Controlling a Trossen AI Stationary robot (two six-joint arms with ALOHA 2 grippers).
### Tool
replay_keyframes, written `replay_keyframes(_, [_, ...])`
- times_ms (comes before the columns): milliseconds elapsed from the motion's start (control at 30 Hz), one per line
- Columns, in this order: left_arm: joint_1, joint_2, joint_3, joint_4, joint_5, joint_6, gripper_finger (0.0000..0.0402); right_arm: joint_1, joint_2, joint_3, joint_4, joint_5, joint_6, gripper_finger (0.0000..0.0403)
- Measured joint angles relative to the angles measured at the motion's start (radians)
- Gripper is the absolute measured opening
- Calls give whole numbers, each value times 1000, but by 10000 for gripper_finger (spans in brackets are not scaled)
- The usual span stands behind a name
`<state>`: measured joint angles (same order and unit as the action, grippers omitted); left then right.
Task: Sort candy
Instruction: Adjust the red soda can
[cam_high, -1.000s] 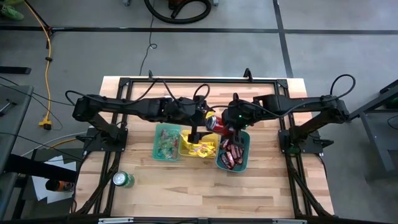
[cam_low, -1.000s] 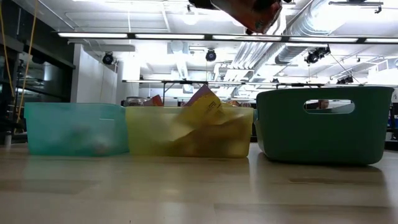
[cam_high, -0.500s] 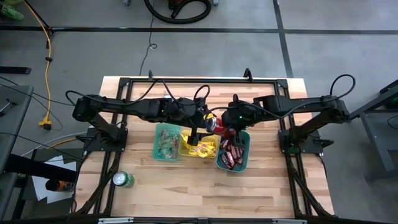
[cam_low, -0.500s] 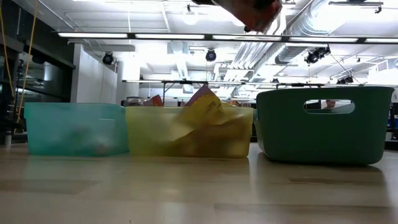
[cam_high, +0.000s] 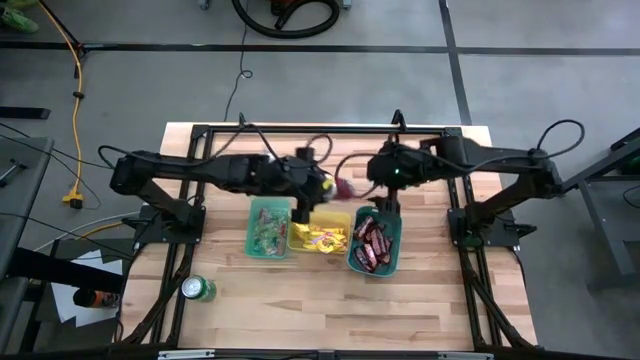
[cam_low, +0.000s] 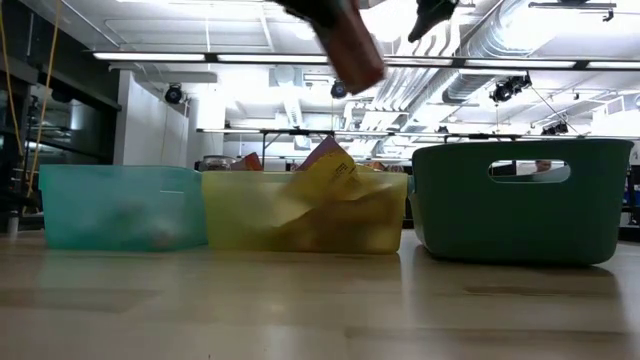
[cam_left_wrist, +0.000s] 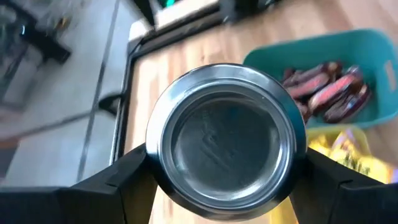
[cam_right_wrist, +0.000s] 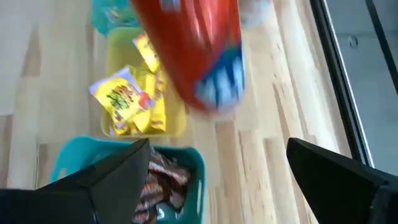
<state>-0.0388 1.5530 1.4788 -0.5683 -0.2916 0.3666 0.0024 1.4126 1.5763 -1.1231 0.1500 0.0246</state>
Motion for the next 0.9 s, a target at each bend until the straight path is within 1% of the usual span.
replay_keyframes(67, [19, -41, 0, -69, -1, -48, 260, -21, -24, -5, -14, -16, 29, 370])
replay_keyframes(133, [44, -97, -1, -118, 32, -123, 260, -38, -67, -49, 5, -48, 65, 370])
replay_keyframes(233, [84, -213, -55, -82, 90, -237, 260, -49, -139, -177, 135, -84, 123, 371])
replay_keyframes(300, [100, -296, -129, 17, 113, -306, 260, -50, -193, -295, 317, -100, 180, 371])
replay_keyframes(400, [97, -412, -271, 232, 135, -398, 260, -46, -249, -469, 713, -123, 271, 371])
replay_keyframes(467, [88, -478, -367, 372, 138, -466, 260, -46, -258, -559, 977, -132, 326, 371])
replay_keyframes(533, [80, -527, -453, 508, 143, -535, 260, -46, -250, -614, 1207, -135, 364, 371])
replay_keyframes(600, [75, -548, -518, 644, 143, -585, 260, -46, -225, -628, 1359, -136, 368, 371])
replay_keyframes(667, [70, -555, -557, 732, 139, -619, 260, -47, -190, -617, 1414, -143, 369, 371])
replay_keyframes(700, [70, -550, -565, 770, 139, -629, 260, -48, -170, -599, 1431, -154, 368, 371])
replay_keyframes(767, [70, -532, -567, 792, 137, -643, 260, -48, -134, -555, 1434, -172, 360, 371])
replay_keyframes(900, [70, -492, -568, 869, 152, -645, 260, -49, -78, -487, 1420, -178, 352, 371])
